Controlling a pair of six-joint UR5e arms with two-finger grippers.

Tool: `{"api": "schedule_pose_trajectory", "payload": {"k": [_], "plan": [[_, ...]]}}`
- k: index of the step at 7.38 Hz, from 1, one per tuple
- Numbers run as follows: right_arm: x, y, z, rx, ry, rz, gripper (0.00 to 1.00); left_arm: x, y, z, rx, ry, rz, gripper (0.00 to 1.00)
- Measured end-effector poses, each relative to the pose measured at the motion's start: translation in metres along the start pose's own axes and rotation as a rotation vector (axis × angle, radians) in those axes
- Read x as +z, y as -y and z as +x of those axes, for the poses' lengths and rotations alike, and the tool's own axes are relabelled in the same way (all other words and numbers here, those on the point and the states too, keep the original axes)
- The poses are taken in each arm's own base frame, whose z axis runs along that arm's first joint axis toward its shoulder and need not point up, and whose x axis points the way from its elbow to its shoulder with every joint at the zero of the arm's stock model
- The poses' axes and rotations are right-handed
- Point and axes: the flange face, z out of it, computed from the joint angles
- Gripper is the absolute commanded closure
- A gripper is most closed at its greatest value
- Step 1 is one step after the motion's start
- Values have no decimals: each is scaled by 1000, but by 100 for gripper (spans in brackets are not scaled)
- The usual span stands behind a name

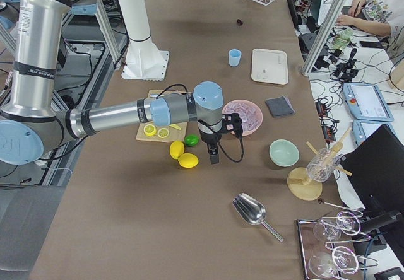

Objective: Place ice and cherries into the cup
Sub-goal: 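Move the right gripper over the pink bowl of ice cubes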

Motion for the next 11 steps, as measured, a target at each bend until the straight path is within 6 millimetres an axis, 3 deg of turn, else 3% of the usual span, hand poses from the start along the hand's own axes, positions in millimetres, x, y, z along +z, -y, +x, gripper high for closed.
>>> {"api": "schedule_pose_trajectory", "payload": {"k": [2,3,4,6,7,9,11], "plan": [[5,8,2,8,8,-6,1,2,1,-1,-3,1,-3,2],[10,27,-7,35,17,-9,1,1,2,0,1,1,0,2],[14,59,-37,70,36,-7,1,-1,7,2,11,2,7,2],[7,143,-131,99,83,-4,1,2,27,4,29,5,16,2],[9,172,-172,86,97,-22,1,2,38,6,37,4,21,2],[34,183,-217,44,108,-76,1,1,51,10,48,3,31,2],[66,180,-234,11,109,-125,2,0,56,12,53,2,34,2]]}}
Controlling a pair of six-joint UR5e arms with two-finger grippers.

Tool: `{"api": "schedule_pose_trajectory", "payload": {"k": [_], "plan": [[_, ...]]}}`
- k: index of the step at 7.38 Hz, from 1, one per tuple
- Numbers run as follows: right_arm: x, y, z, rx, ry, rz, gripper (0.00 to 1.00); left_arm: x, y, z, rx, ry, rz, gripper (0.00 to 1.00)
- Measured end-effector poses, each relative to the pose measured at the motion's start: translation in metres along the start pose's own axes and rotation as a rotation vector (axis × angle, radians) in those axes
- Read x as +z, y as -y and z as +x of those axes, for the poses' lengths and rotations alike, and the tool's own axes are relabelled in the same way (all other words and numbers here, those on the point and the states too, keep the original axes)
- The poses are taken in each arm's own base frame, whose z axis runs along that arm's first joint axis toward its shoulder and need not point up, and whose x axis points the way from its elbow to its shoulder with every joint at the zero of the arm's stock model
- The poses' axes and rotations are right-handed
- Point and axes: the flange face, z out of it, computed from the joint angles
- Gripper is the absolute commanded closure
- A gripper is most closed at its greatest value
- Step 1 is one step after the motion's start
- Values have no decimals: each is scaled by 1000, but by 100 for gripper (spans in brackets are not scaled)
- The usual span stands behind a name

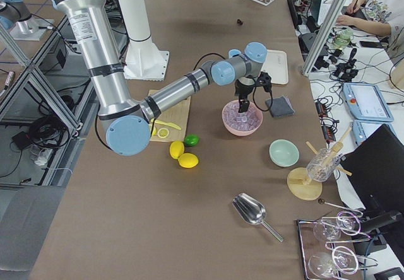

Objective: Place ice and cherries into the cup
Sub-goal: 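Move the right gripper over the pink bowl of ice cubes, then lower the right gripper into the bowl and grasp an ice cube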

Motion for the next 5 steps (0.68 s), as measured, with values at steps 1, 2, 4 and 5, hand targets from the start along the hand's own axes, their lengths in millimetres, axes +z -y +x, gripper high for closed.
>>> {"api": "schedule_pose_trajectory", "payload": {"k": [1,2,4,5], "plan": [[13,2,-6,-14,-1,-12,3,1,5,0,2,0,1,2],[24,5,-8,-26,-9,-18,3,4,14,-2,2,1,1,2],[50,23,-1,-55,-15,5,3,16,37,-12,-5,1,-7,2],[60,30,1,-62,-11,16,3,18,43,-13,-8,2,-9,2]]}}
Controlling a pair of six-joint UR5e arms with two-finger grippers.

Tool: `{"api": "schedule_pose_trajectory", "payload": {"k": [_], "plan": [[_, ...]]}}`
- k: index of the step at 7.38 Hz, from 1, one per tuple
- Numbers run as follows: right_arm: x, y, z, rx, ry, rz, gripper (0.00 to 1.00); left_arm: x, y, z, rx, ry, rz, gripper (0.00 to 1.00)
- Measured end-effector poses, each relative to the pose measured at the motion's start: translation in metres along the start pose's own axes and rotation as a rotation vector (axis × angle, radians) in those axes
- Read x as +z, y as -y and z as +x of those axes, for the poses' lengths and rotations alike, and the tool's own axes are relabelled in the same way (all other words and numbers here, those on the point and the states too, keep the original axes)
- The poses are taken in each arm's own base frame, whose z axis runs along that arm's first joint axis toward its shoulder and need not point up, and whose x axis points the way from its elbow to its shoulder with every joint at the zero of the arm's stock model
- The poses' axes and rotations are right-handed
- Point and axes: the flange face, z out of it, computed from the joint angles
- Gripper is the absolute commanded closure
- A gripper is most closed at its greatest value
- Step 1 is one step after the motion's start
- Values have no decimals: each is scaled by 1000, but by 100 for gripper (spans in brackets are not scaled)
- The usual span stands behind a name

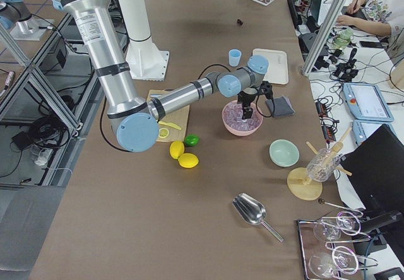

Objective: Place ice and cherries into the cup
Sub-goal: 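Lower the right gripper into the bowl and grasp an ice cube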

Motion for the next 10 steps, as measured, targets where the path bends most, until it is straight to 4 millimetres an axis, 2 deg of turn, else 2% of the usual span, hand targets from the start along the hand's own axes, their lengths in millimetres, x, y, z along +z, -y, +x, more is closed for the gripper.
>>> {"api": "schedule_pose_trajectory", "payload": {"k": [3,7,10], "plan": [[8,11,-12,-11,-3,16,3,2,2,-2,-3,-1,-4,2],[32,6,-19,-39,-46,17,5,5,2,-2,-4,-2,-9,2],[45,9,-17,-46,-56,16,8,9,1,-4,-8,-2,-17,2]]}}
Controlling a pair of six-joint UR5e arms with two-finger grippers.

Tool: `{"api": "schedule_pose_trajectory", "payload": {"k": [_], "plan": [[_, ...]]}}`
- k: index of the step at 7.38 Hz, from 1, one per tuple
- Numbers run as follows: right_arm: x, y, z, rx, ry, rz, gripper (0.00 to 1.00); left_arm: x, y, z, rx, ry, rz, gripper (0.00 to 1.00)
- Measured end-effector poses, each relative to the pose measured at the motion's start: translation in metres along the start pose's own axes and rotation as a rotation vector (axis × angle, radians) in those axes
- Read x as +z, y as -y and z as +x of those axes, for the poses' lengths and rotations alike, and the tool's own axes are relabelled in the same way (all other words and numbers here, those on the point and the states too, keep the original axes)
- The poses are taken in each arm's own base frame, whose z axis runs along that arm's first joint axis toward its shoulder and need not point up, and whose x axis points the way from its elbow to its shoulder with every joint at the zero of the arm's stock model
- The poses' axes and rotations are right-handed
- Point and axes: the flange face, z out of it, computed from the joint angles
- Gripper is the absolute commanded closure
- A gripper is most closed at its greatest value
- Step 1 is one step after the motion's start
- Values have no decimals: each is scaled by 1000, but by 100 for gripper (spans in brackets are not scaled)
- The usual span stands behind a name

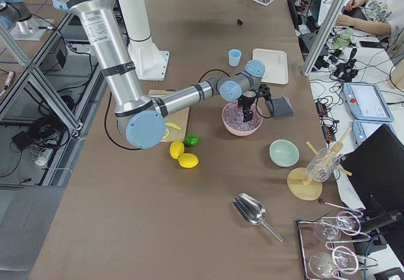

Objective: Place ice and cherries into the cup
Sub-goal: 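Lower the right gripper into the bowl and grasp an ice cube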

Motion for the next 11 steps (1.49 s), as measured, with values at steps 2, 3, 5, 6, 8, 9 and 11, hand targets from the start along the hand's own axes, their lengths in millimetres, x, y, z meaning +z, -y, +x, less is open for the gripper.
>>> {"api": "schedule_pose_trajectory", "payload": {"k": [2,3,5,6,8,9,11], "plan": [[3,2,1,2,-2,-3,13,1,0,-1,-1,0,-2,2],[4,2,1,1,-2,-3,17,1,0,-1,-1,0,-2,2],[5,2,0,0,-2,-5,18,2,-1,-1,-2,0,-3,2],[5,2,-1,-1,-3,-4,18,2,-3,-1,-3,0,-5,2],[5,3,-2,-3,-3,-3,18,3,-5,-2,-4,0,-7,2],[6,3,-2,-3,-6,-3,18,3,-5,-3,-5,0,-8,2],[7,4,-1,6,-20,1,18,4,-5,-4,-3,0,-6,2]]}}
